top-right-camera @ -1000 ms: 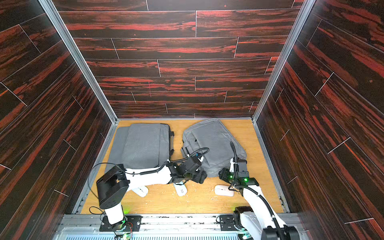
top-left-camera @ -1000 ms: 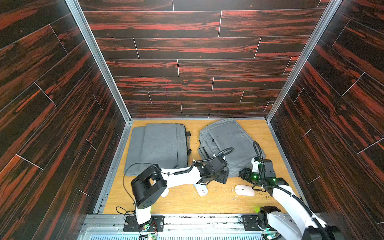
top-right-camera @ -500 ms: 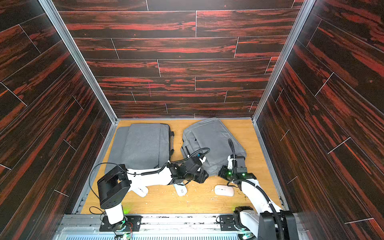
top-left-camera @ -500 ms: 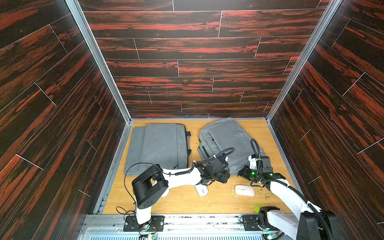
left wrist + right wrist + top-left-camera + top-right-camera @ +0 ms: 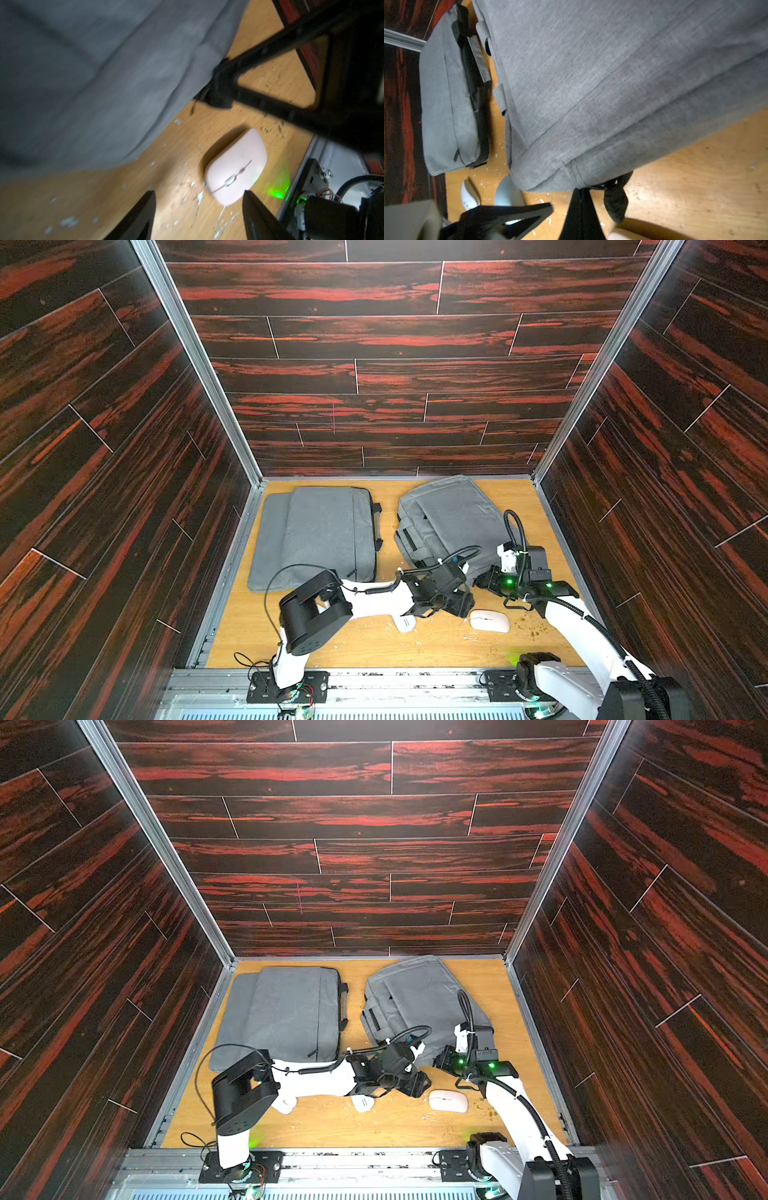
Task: Put the mouse into the laptop bag
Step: Unzip the zipper on the zippered laptop bag.
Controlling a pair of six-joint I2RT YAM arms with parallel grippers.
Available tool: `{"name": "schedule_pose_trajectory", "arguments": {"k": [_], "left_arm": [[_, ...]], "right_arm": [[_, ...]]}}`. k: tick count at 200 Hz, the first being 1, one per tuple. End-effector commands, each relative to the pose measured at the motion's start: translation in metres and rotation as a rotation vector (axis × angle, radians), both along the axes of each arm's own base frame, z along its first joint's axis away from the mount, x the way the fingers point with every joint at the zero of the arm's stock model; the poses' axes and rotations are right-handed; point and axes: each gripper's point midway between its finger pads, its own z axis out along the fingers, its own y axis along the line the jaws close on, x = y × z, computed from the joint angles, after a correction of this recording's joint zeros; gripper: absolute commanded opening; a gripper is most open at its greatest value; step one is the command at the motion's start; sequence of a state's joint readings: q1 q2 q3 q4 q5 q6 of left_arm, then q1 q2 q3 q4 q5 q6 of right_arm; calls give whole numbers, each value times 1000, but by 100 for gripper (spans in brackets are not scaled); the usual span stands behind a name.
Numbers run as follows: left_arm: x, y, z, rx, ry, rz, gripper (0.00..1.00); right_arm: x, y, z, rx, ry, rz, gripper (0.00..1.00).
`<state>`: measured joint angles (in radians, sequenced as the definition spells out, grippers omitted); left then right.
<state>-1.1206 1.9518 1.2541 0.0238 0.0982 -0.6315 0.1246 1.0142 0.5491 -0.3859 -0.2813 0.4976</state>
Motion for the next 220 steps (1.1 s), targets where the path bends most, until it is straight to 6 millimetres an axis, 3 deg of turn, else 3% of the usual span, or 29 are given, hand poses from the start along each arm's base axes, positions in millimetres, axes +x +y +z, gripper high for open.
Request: {"name": "schedule_pose_trajectory", "arguments": {"k": [1,27,82,137,187,220], "left_arm": [[9,-14,12,-28,-45,1,70],[17,-22,15,-21,-84,0,69],[35,-21,14,31,-153,36,55],[53,-17,16,47,-195,90,20],[61,-23,22,6,-192,104,27],[63,-32,26,-15,-185,95,27]], "right_arm": [[9,12,36,65,-92,34,0],[7,12,40,65,-94,35,0],[2,16,50,92,-98,57,0],[-1,16,59,93,-106,59,0],[-5,17,62,108,-99,60,0],[-7,20,63,130,-98,62,0]]}}
